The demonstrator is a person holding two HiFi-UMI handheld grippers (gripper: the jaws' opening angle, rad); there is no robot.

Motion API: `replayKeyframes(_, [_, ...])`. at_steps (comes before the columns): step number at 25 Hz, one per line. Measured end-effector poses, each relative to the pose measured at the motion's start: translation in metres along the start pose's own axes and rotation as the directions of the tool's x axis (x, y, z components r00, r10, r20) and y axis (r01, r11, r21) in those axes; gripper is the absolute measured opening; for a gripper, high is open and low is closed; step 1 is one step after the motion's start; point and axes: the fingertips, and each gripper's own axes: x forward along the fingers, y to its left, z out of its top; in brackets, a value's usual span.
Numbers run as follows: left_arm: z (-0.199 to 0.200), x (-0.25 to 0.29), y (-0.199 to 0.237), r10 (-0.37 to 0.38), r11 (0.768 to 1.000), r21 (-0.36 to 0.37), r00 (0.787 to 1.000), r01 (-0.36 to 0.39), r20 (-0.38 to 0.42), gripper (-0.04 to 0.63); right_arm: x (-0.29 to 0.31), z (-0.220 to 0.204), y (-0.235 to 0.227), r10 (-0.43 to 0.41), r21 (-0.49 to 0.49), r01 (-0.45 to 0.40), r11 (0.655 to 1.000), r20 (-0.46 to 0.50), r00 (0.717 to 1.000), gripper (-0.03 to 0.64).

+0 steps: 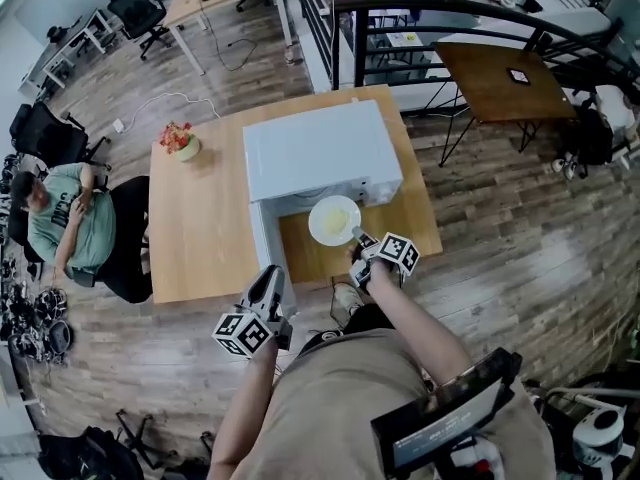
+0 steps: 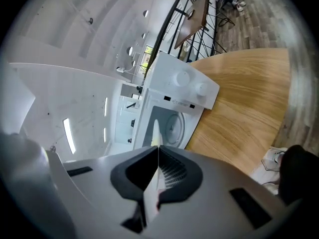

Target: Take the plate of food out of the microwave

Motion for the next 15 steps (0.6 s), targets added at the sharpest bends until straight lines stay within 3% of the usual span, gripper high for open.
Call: replayKeyframes(15, [0.0, -0.016, -0.015, -0.171, 0.985, -0.009, 0.985, 0.171, -0.009, 0.044, -0.146, 0.001, 0.082, 0.087, 0.015, -0.091, 0.996, 0.173, 0.981, 0.014])
